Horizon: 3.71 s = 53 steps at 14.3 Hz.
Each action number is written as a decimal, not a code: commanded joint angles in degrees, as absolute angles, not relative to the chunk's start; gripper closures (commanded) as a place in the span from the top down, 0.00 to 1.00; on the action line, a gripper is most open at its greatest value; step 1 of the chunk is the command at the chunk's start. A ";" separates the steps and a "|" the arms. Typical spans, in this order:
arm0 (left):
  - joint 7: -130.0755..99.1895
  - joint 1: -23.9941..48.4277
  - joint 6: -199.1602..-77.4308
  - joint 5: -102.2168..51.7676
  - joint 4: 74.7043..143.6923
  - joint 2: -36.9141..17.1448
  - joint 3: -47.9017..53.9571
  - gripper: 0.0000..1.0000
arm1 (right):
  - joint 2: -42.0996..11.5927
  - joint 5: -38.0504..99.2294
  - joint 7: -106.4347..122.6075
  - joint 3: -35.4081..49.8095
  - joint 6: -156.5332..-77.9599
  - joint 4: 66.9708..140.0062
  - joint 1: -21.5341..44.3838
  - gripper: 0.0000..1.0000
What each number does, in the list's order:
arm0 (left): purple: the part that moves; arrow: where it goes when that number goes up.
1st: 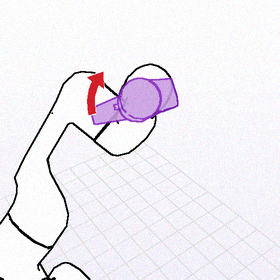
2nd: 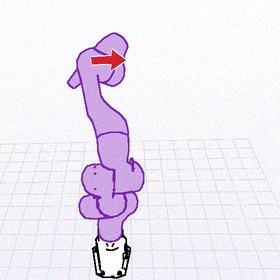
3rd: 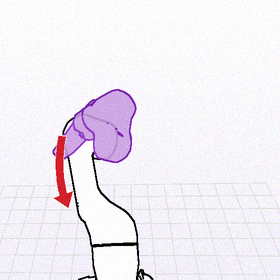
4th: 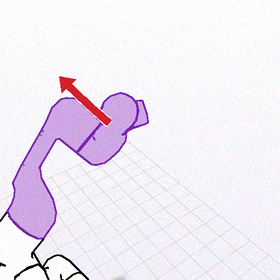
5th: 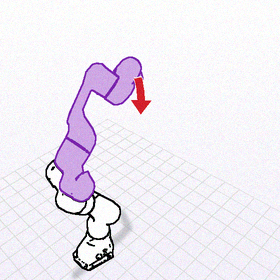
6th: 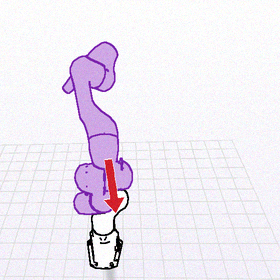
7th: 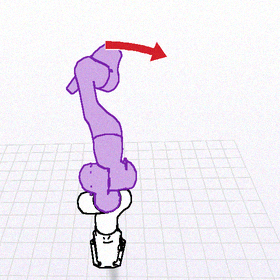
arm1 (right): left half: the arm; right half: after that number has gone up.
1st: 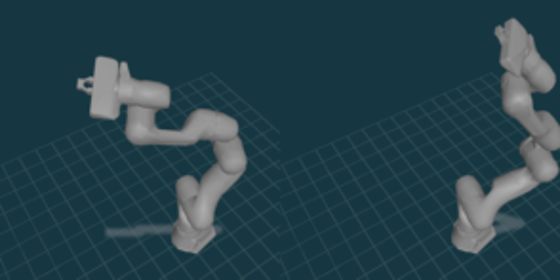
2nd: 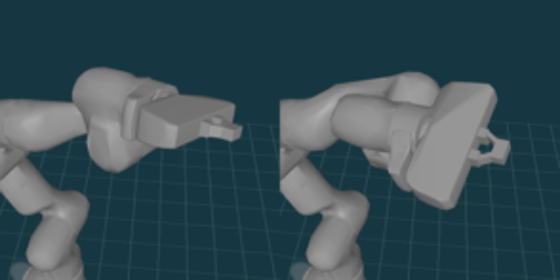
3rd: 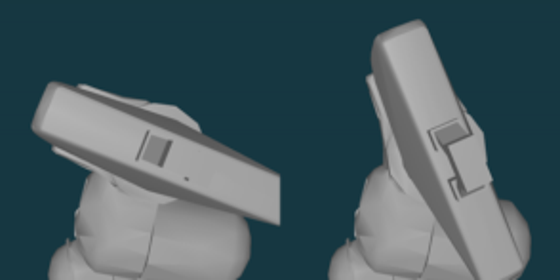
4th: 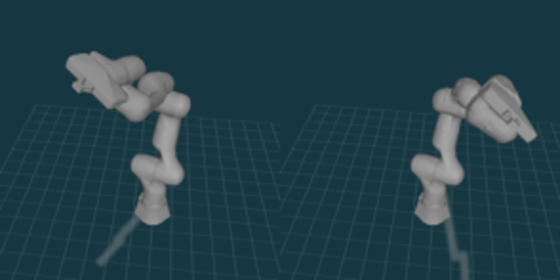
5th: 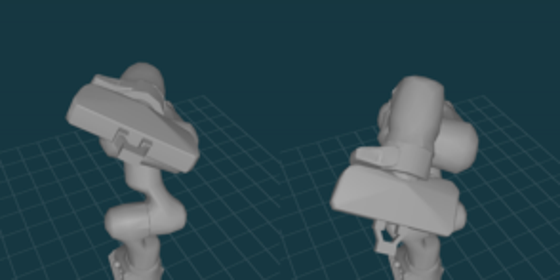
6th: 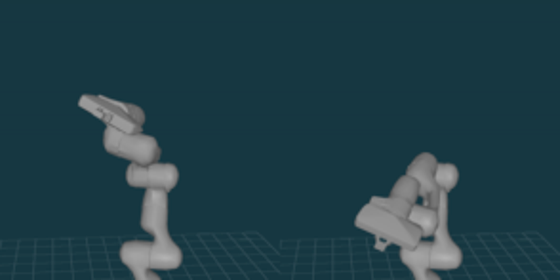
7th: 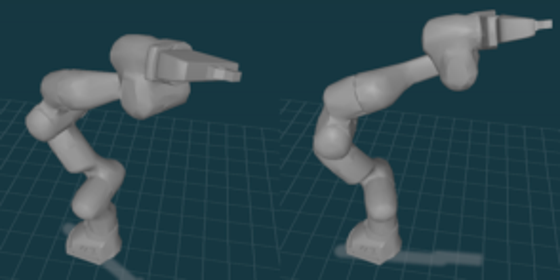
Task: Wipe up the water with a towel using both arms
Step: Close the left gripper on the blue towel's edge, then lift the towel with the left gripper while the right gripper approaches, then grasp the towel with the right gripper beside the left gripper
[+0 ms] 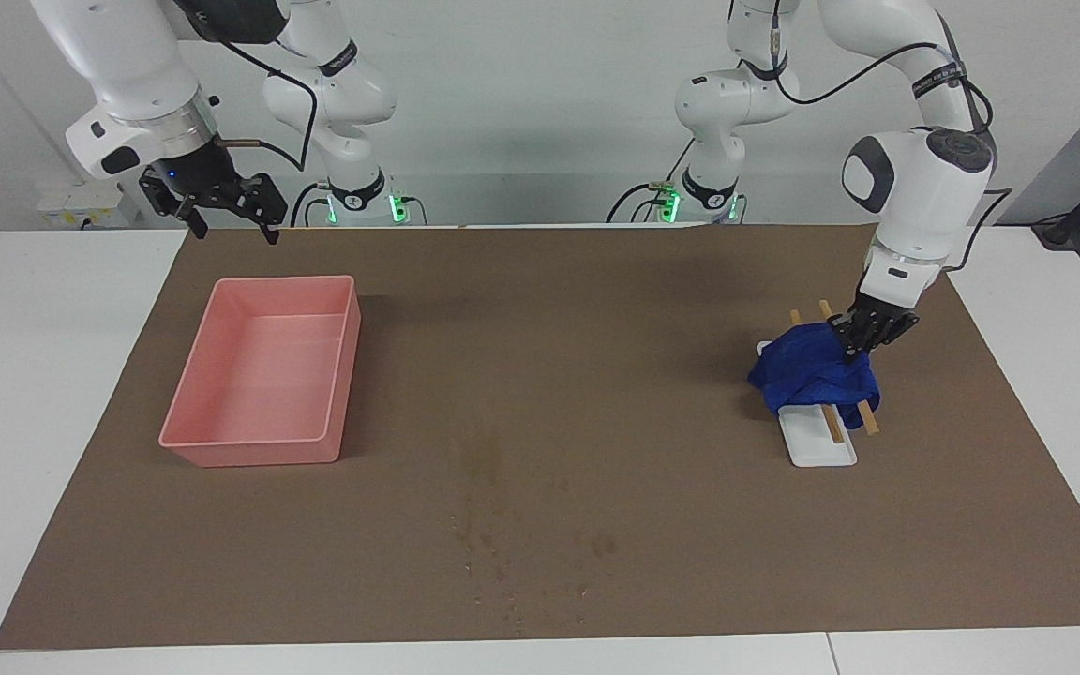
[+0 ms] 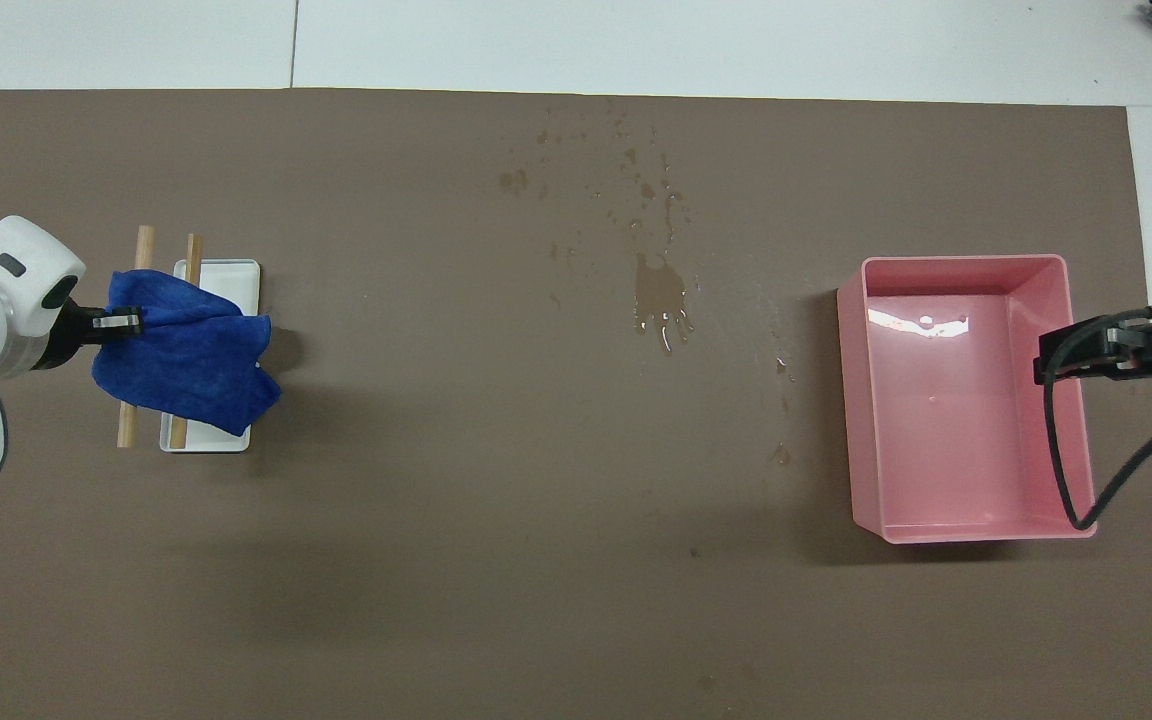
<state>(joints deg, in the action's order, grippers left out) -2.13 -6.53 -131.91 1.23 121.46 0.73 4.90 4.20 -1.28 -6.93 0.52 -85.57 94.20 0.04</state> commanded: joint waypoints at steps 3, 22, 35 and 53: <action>-4.12 -6.86 -112.29 -2.08 107.35 -1.49 5.10 0.00 | 5.89 -0.97 -6.15 0.88 -86.92 96.24 -0.88 1.00; -92.79 -5.71 -105.46 -49.29 104.15 5.10 15.10 0.00 | 5.63 11.05 -38.35 1.58 -90.25 96.15 5.44 1.00; -114.87 2.72 -117.42 -50.98 105.12 6.76 18.37 0.00 | -0.61 26.81 -100.27 1.67 -119.07 95.36 22.14 1.00; -119.71 14.15 -135.70 -50.89 107.49 7.38 18.37 0.00 | -3.69 27.69 -102.22 1.67 -124.72 95.27 26.01 1.00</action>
